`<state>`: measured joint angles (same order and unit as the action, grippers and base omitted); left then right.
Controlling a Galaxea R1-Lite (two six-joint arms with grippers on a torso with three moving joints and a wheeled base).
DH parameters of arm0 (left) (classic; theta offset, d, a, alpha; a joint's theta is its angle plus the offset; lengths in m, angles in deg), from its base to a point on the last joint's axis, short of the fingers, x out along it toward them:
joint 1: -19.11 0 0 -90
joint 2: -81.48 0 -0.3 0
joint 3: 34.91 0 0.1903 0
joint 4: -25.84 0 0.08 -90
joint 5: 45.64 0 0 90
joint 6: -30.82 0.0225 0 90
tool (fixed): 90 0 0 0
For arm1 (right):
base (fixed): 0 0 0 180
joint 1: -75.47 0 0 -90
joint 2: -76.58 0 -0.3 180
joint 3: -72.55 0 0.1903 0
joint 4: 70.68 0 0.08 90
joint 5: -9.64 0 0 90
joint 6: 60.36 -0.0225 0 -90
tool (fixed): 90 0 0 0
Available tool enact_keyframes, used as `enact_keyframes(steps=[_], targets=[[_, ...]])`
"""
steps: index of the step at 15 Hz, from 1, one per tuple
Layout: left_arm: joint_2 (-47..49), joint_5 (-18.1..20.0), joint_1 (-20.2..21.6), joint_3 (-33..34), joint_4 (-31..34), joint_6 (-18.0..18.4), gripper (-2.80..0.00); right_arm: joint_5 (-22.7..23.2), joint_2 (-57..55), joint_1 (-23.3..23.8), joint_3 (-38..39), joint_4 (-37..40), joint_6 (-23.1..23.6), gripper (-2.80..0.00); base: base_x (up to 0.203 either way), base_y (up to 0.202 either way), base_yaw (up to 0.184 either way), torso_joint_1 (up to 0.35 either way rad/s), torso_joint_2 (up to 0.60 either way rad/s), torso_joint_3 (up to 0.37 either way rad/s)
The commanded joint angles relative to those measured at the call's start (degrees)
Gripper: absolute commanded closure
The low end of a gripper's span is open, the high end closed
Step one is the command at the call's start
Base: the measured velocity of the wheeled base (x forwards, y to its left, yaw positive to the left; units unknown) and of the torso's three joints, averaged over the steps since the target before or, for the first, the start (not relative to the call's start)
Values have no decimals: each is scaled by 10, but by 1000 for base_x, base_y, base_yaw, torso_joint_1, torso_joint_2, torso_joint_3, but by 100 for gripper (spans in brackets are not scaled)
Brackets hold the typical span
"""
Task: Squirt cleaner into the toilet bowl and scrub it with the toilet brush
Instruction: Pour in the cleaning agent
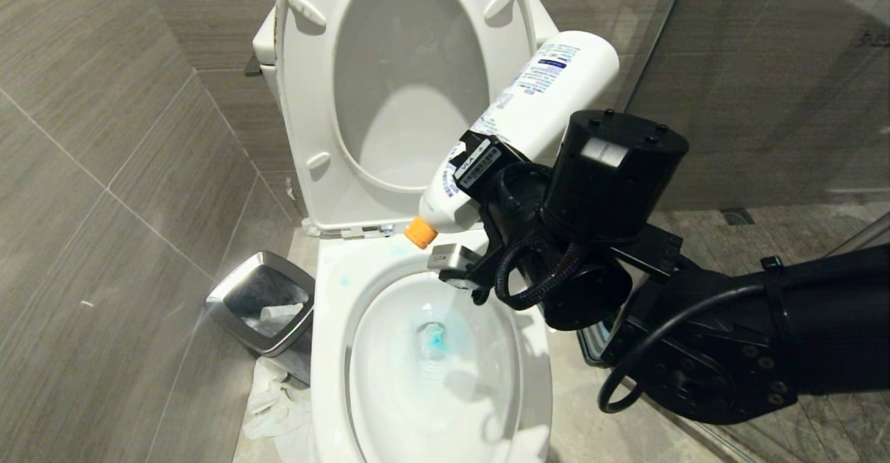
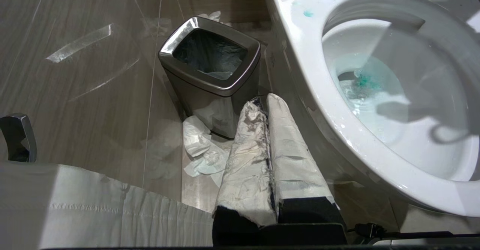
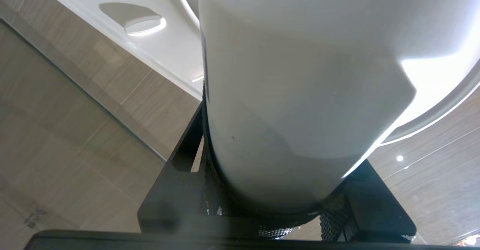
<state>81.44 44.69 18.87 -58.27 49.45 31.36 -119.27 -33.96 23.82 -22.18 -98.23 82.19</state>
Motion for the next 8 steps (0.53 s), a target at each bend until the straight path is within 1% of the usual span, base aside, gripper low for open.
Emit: enact_keyframes(steps=[1, 5, 6, 8], targets=[[0, 0, 0, 0, 0, 0, 0, -2, 0, 0, 0, -3, 6, 0, 0, 0, 0, 0, 0, 0], [0, 0, 0, 0, 0, 0, 0, -3, 0, -2, 4, -19, -56, 0, 0, 0, 0, 0, 0, 0], [0, 0, 0, 0, 0, 0, 0, -5, 0, -3, 2, -19, -77, 0, 0, 0, 0, 0, 0, 0], [0, 0, 0, 0, 0, 0, 0, -17, 4, -2, 1, -19, -137, 0, 0, 0, 0, 0, 0, 0]])
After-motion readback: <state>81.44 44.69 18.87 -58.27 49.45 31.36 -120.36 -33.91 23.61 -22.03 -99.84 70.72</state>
